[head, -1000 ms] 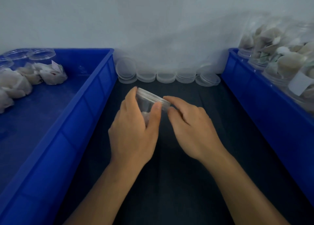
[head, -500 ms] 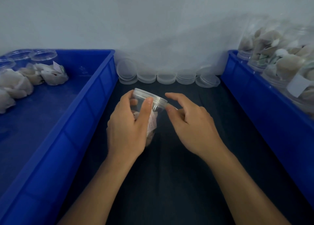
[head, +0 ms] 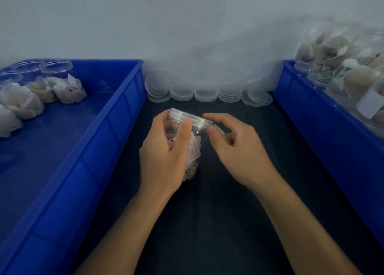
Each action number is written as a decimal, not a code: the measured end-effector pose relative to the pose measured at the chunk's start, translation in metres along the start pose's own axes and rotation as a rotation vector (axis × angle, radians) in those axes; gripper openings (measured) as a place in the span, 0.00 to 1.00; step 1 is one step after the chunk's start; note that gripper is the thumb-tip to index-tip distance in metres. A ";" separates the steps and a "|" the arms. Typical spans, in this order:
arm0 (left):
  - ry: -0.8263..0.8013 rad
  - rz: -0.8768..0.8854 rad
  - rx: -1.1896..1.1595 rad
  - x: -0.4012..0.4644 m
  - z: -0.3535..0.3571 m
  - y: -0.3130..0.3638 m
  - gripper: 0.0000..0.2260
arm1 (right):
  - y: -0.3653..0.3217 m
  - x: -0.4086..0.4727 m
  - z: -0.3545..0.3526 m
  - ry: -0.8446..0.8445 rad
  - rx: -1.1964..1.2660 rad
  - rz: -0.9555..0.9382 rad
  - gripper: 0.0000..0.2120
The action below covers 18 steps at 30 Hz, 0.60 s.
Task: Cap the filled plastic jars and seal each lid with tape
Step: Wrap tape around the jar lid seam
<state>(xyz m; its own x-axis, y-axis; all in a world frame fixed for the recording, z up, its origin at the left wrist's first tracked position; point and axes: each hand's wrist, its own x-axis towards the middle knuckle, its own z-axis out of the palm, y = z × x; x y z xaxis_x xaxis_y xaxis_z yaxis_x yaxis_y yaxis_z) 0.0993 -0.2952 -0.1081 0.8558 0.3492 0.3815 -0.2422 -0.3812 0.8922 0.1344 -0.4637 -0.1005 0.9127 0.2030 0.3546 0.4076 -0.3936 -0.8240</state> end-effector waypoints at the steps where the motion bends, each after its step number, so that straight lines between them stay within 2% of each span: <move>1: -0.017 -0.004 0.020 0.000 0.000 0.001 0.22 | 0.000 0.000 0.000 0.004 0.014 0.003 0.13; 5: -0.003 0.039 0.267 -0.001 0.001 0.008 0.28 | 0.000 -0.001 0.002 0.010 -0.010 0.004 0.13; 8: 0.064 0.097 0.428 -0.001 0.000 0.012 0.26 | -0.006 -0.003 0.005 0.004 -0.040 -0.007 0.15; 11: 0.036 0.057 0.372 -0.001 0.000 0.011 0.24 | -0.010 -0.004 0.005 -0.004 -0.056 -0.004 0.16; 15: 0.023 0.035 0.272 0.002 -0.003 0.006 0.27 | -0.011 -0.006 -0.001 -0.072 -0.065 0.027 0.16; 18: 0.005 0.010 0.215 0.003 -0.004 0.005 0.27 | -0.009 -0.005 -0.006 -0.056 -0.132 0.025 0.16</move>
<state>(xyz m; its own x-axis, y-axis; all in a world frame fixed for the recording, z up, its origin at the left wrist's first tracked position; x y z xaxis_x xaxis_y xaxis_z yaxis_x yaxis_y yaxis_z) 0.0985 -0.2927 -0.1019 0.8514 0.3490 0.3917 -0.1469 -0.5581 0.8167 0.1258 -0.4664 -0.0922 0.9213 0.2398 0.3063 0.3881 -0.5130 -0.7657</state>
